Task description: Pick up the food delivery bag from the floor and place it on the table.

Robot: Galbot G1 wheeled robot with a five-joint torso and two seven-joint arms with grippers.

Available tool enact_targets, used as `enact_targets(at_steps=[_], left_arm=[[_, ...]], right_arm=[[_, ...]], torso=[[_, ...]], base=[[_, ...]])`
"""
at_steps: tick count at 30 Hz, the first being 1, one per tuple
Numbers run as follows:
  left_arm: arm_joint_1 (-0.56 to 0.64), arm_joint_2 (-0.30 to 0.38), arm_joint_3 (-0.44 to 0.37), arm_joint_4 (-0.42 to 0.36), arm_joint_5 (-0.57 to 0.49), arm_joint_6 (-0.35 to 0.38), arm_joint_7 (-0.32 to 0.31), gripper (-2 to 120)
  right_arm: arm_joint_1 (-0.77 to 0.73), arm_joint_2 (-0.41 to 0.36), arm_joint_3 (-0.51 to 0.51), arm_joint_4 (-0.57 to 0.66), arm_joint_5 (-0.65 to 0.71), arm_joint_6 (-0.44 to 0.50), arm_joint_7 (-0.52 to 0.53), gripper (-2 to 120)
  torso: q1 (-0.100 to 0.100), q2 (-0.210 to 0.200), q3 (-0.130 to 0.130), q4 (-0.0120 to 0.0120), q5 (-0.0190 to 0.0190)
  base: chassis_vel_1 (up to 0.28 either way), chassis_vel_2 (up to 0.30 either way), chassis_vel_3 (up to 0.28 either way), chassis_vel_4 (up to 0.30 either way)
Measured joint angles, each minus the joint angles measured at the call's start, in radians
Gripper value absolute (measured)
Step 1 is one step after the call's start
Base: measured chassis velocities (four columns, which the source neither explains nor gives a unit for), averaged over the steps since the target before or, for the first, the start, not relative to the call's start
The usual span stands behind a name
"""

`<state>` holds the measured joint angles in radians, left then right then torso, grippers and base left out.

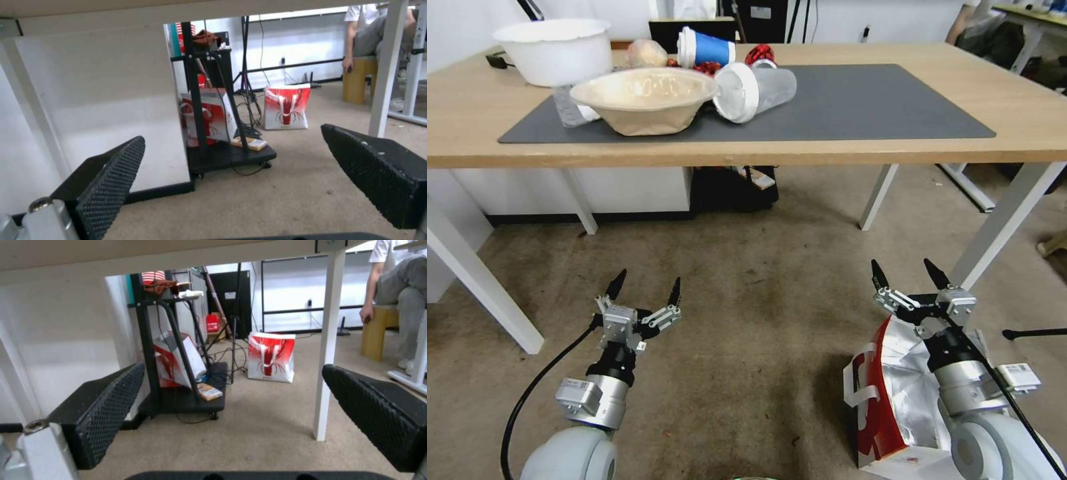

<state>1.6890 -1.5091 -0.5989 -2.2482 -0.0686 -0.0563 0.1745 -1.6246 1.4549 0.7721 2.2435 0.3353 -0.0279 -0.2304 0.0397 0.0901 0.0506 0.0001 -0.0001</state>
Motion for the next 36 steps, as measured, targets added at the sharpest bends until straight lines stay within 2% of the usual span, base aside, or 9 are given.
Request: enact_targets(at_steps=[14,23,26,31,36], left_arm=[[0.001,0.001,0.0,0.004,-0.003,-0.007,-0.001,99],[-0.004,0.0,0.003,0.015,-0.017,-0.011,-0.006,99],[-0.009,0.002,0.007,0.026,-0.052,-0.053,-0.006,100],[-0.018,0.004,0.008,0.032,-0.061,-0.069,-0.008,100],[-0.018,0.01,0.006,0.032,-0.061,-0.07,-0.014,100]], right_arm=[[-0.008,0.002,0.001,0.004,0.0,0.007,-0.002,100],[0.0,-0.002,0.003,-0.004,0.003,0.006,-0.002,100],[0.006,-0.002,0.004,-0.005,0.006,0.002,-0.001,100],[0.007,-0.006,0.013,-0.006,0.01,0.002,0.005,100],[0.015,-0.012,0.058,-0.023,-0.041,0.032,0.029,100]], torso=[[-0.003,-0.055,-0.051,0.0,0.0001],[-0.007,-0.069,-0.051,0.0,0.0001],[-0.007,-0.068,-0.051,0.0,0.0001],[-0.007,-0.066,-0.051,-0.0001,0.0001],[-0.007,-0.064,-0.051,0.0,0.0]], base=[[0.0,0.0,0.0,0.0],[0.0,0.0,0.0,0.0],[0.0,0.0,0.0,0.0],[0.0,0.0,0.0,0.0],[0.0,0.0,0.0,0.0]])
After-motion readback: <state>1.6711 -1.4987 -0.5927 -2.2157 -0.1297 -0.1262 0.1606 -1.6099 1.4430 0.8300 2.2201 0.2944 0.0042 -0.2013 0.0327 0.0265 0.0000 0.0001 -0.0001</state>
